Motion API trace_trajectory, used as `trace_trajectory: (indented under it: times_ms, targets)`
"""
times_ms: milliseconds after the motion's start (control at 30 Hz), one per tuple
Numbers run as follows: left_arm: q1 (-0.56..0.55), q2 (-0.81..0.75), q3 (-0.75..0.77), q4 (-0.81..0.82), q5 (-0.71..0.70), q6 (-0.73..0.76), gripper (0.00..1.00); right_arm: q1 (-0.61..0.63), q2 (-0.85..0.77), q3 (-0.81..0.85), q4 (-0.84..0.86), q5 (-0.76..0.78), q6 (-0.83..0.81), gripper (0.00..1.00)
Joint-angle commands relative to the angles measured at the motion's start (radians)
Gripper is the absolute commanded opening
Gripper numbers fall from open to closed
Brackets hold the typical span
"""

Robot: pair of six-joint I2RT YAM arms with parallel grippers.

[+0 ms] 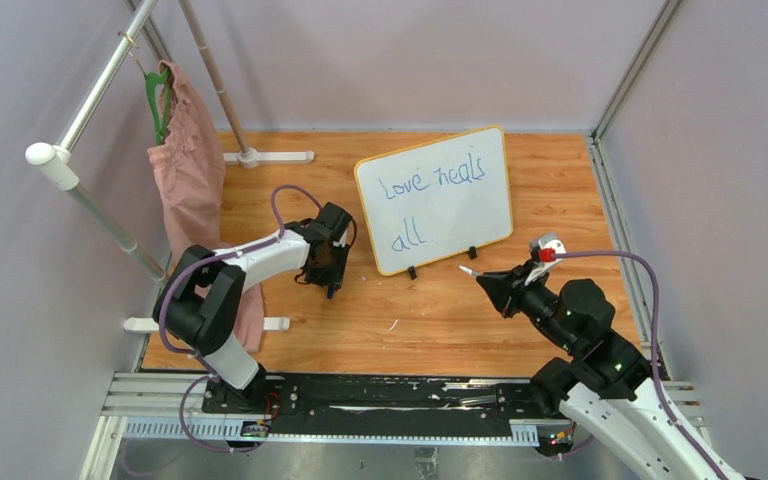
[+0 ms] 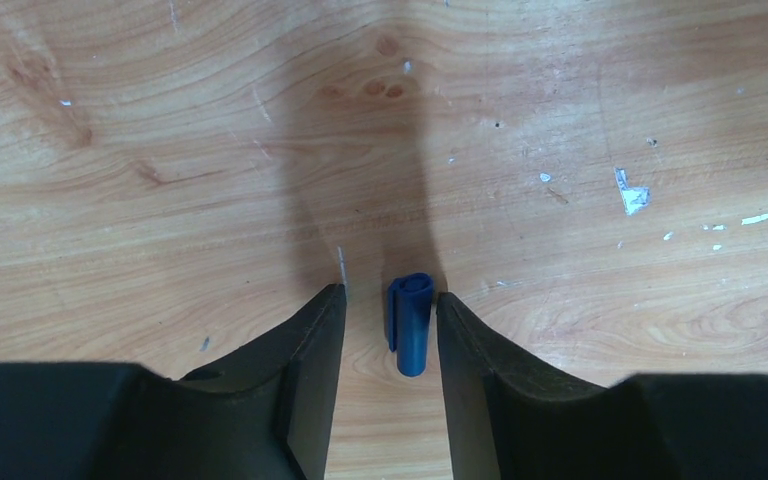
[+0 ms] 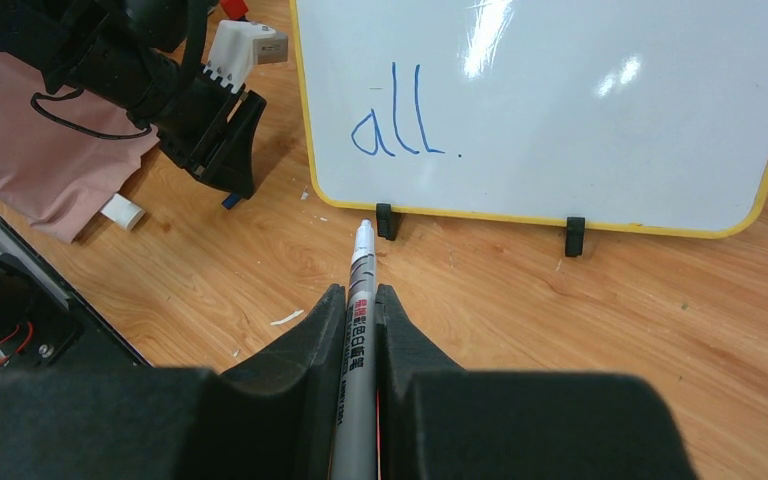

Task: Write a sentence on the whiteboard
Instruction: Close the whiteboard marker at the center of the board.

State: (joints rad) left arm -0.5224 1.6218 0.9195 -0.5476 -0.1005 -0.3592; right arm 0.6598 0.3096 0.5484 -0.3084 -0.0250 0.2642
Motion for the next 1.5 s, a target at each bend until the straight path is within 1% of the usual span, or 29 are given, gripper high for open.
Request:
trace_trajectory:
  times_ms: [0, 333, 500, 867, 1100, 1200, 1267, 1467]
  targets:
    - [-0.002, 0.024, -0.013, 0.018, -0.024, -0.011, 0.43, -0.012, -0.02, 0.014, -0.011, 0.016, -0.009, 0.0]
    - [-0.026, 0.042, -0.008, 0.004, -0.048, -0.006, 0.41, -0.012, -0.029, 0.012, -0.017, 0.023, -0.007, 0.0]
    - [-0.028, 0.044, -0.008, 0.003, -0.051, -0.006, 0.34, -0.011, -0.033, 0.012, -0.019, 0.023, -0.008, 0.0]
    - [-0.028, 0.049, -0.002, -0.001, -0.048, -0.003, 0.27, -0.012, -0.026, 0.013, -0.018, 0.025, -0.006, 0.0]
    - [-0.028, 0.046, -0.004, 0.0, -0.047, -0.004, 0.18, -0.012, -0.017, 0.015, -0.013, 0.024, -0.008, 0.0]
    - [-0.028, 0.041, -0.009, 0.002, -0.044, -0.014, 0.1, -0.012, -0.015, 0.013, -0.011, 0.023, -0.007, 0.0]
    - [-0.028, 0.035, -0.013, 0.001, -0.038, -0.021, 0.07, -0.012, -0.016, 0.013, -0.009, 0.023, -0.008, 0.0]
    - [-0.028, -0.008, -0.04, 0.018, -0.064, -0.112, 0.0, -0.012, -0.015, 0.015, -0.009, 0.024, -0.004, 0.0]
